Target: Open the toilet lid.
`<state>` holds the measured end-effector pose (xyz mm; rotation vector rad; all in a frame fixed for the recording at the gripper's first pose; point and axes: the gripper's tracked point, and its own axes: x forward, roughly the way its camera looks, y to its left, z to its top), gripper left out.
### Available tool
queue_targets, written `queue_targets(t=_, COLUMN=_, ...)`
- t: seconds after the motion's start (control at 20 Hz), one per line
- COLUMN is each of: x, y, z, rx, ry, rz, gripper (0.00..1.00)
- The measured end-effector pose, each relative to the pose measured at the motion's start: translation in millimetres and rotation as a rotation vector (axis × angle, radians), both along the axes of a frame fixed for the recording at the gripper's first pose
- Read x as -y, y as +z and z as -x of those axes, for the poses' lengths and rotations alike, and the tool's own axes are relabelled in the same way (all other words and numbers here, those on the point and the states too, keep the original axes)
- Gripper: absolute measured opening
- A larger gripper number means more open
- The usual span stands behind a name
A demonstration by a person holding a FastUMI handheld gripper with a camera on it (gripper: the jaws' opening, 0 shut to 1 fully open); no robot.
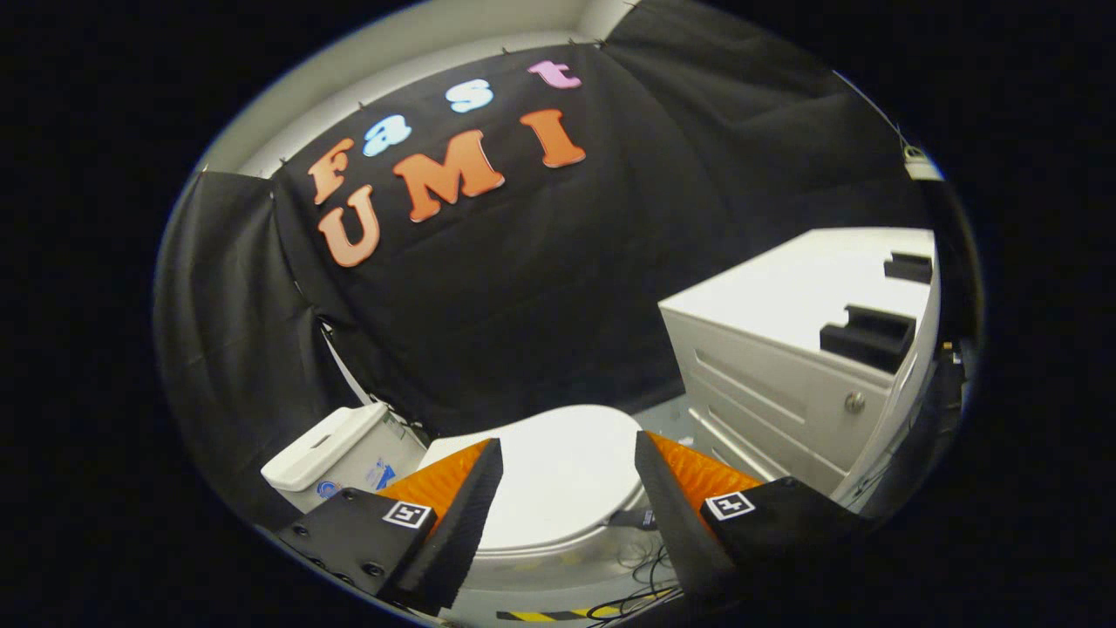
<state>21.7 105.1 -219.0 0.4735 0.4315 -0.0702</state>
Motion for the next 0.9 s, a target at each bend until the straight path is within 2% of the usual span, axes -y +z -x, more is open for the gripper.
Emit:
queue_targets(t=0.35, x=2.1, y=-100.1, z=-2.4, rx=-0.180, ry=-0.063, rz=-0.048, gripper=0.98)
queue_targets(t=0.45, x=-5.6, y=-109.8, z=4.0, rx=-0.229, ry=-0.063, rz=-0.125, gripper=0.98)
queue_targets(t=0.6, x=-4.6, y=-127.4, z=13.9, rx=-0.287, ry=-0.076, rz=-0.142, gripper=0.98)
queue_targets(t=0.9, x=20.1, y=-145.7, z=19.9, rx=-0.349, ry=-0.205, rz=-0.231, gripper=0.97)
